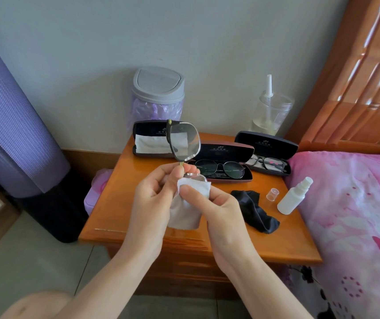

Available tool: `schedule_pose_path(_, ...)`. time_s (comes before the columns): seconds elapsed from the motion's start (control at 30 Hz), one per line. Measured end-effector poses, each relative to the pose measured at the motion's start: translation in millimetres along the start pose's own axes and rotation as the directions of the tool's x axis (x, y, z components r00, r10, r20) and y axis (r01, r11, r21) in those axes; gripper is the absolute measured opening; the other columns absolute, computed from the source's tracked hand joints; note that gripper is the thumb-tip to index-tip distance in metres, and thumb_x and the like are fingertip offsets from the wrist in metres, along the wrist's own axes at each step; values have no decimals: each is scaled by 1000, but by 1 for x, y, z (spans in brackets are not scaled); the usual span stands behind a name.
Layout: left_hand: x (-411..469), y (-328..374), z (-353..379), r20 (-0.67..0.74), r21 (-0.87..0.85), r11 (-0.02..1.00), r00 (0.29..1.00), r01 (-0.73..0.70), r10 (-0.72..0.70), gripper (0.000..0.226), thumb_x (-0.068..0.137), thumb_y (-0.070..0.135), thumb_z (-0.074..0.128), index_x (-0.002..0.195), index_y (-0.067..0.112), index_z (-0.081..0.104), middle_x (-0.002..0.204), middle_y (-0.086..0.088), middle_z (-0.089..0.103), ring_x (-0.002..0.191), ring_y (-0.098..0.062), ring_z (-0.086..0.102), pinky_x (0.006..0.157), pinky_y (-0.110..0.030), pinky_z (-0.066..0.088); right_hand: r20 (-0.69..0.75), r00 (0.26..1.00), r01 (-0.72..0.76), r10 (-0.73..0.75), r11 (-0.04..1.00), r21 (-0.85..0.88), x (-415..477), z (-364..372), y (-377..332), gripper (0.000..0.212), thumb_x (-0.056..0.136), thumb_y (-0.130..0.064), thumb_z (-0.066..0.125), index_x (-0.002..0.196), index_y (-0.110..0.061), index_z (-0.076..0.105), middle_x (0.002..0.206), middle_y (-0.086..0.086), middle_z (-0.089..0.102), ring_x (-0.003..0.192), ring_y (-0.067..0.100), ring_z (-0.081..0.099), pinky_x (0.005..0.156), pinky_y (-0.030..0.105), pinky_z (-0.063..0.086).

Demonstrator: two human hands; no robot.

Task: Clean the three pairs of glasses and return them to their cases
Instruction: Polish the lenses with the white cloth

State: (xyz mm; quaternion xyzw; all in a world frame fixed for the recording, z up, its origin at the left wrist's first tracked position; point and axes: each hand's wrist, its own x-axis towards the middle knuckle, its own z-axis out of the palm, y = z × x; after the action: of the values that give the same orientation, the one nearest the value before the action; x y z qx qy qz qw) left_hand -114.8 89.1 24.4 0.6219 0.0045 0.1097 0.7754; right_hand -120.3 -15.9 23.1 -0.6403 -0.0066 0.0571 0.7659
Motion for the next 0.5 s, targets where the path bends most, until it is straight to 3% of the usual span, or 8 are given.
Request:
schedule_pose_path(0.2,4,4,-7,23,-129,990,998,61,-59,21,78,37,53,84,25,69,87,11,75,90,-6,70,71,-19,56,53,998,-11,21,982,-189,-1,-7,-3,45,66,-41,69,99,-12,73,90,3,74,80,11,70,63,17,53)
schedule_pose_path(0.37,7,5,-10,49,-201,974,994,104,-96,21,76,33,54,85,21,69,86,7,76,90,-8,71,71,-17,56,102,995,35,-10,969,-246,-3,-16,-9,11,75,-25,72,85,-22,75,83,-4,75,76,7,69,63,16,52)
schedule_pose_path(0.5,7,6,-8,51,-230,968,995,97,-87,19,77,31,54,81,22,70,85,5,76,89,-8,71,69,-16,55,115,993,18,9,974,-228,-3,-19,-12,9,76,-22,70,84,-22,74,78,-7,74,74,4,68,60,13,50)
